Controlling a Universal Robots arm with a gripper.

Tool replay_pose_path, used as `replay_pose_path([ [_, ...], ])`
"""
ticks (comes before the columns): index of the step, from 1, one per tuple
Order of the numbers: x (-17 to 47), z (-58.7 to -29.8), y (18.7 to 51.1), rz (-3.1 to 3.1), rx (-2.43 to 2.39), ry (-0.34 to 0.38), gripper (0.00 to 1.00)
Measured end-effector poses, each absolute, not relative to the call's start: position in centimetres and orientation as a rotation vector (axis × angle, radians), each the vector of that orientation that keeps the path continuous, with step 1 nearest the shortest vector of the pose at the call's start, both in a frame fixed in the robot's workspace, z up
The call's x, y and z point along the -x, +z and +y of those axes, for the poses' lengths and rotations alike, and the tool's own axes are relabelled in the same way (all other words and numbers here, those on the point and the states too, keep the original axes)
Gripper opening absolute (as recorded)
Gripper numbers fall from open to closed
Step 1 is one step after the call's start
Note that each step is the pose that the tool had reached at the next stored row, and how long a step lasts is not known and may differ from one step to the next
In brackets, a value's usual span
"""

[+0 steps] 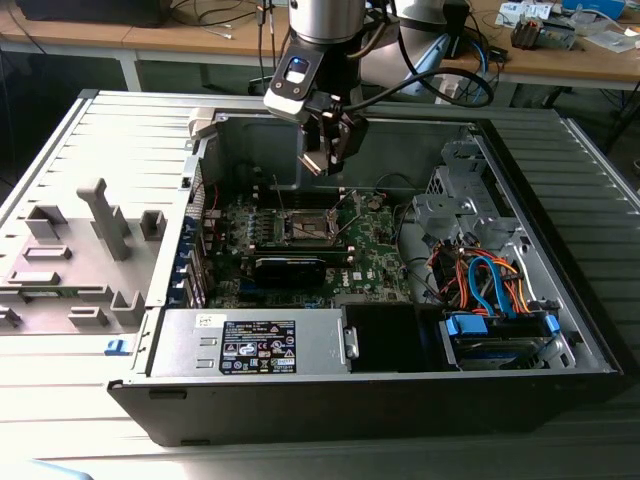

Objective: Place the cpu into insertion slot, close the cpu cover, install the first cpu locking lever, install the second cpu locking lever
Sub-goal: 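Place the cpu into insertion slot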

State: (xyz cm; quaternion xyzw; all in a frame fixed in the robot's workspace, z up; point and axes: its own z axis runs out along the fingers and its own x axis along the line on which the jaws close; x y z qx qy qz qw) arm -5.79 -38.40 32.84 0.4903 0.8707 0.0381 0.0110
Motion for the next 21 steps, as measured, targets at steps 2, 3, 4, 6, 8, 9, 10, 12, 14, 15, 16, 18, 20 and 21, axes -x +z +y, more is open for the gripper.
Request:
replay_pose_path([
  [2,5.79,-38.40,32.84,2.714,-1.533,0.119,0.55],
  [3,5.79,-38.40,32.84,2.713,-1.534,0.119,0.55],
  [4,5.79,-38.40,32.83,2.712,-1.536,0.119,0.55],
  [6,5.79,-38.40,32.83,2.710,-1.540,0.119,0.55],
  [8,5.79,-38.40,32.82,2.705,-1.548,0.119,0.55],
  [9,5.79,-38.40,32.82,2.704,-1.551,0.119,0.55],
  [10,5.79,-38.40,32.82,2.701,-1.554,0.118,0.55],
  [12,5.79,-38.40,32.81,2.699,-1.559,0.118,0.55],
  [14,5.79,-38.40,32.81,2.696,-1.562,0.118,0.55],
  [15,5.79,-38.40,32.80,2.695,-1.564,0.118,0.55],
  [16,5.79,-38.40,32.80,2.693,-1.568,0.118,0.55],
  [18,5.79,-38.40,32.79,2.691,-1.571,0.118,0.55],
  [20,5.79,-38.40,32.79,2.689,-1.574,0.118,0.55],
  [21,5.79,-38.40,32.79,2.688,-1.576,0.118,0.55],
])
